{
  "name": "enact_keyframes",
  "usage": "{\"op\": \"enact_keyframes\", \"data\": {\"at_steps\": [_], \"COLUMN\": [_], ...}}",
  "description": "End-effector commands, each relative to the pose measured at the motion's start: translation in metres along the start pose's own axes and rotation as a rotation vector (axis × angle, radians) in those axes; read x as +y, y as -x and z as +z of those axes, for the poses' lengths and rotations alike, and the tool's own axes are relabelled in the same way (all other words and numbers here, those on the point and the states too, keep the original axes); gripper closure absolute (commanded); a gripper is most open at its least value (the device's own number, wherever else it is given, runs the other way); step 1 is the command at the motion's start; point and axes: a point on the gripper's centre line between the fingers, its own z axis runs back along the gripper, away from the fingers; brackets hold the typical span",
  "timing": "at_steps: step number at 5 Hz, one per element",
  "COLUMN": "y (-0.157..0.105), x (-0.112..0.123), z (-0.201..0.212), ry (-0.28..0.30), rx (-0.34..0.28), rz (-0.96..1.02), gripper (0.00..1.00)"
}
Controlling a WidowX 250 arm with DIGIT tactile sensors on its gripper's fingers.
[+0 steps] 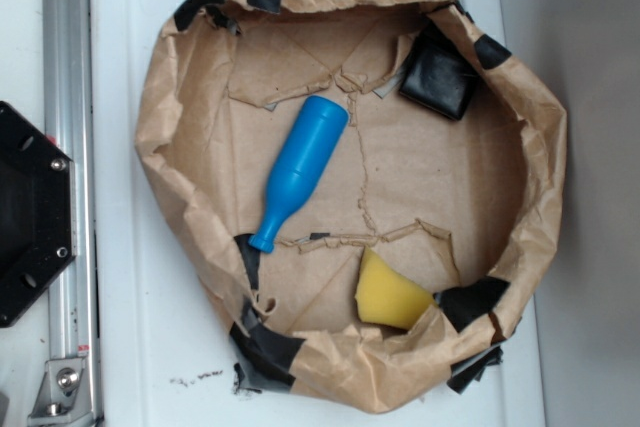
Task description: Grab the green sponge.
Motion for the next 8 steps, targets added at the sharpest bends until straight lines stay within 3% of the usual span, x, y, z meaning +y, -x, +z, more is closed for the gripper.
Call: {"op": "enact_keyframes", "data": {"at_steps": [1,2,3,4,5,6,7,8], "y": [0.0,-0.046,-0.078,-0.1,-0.122,-0.155,-0.169,-0.158], "x": [0.0,0.022,0.021,0.013,0.002,0.016,0.009,-0.011], "z": [0.0,-0.023,-0.042,-0.076,-0.115,-0.156,-0.179,-0.191], "ry": [0.0,0.023,0.081,0.12,0.05,-0.044,-0.023,0.035], "rx": [0.0,-0.058,-0.118,-0.124,-0.124,-0.091,-0.082,-0.068], "rz": [0.0,-0.044,-0.128,-0.208,-0.304,-0.315,-0.348,-0.418], "gripper": [0.0,0.0,0.0,0.0,0.0,0.0,0.0,0.0]}}
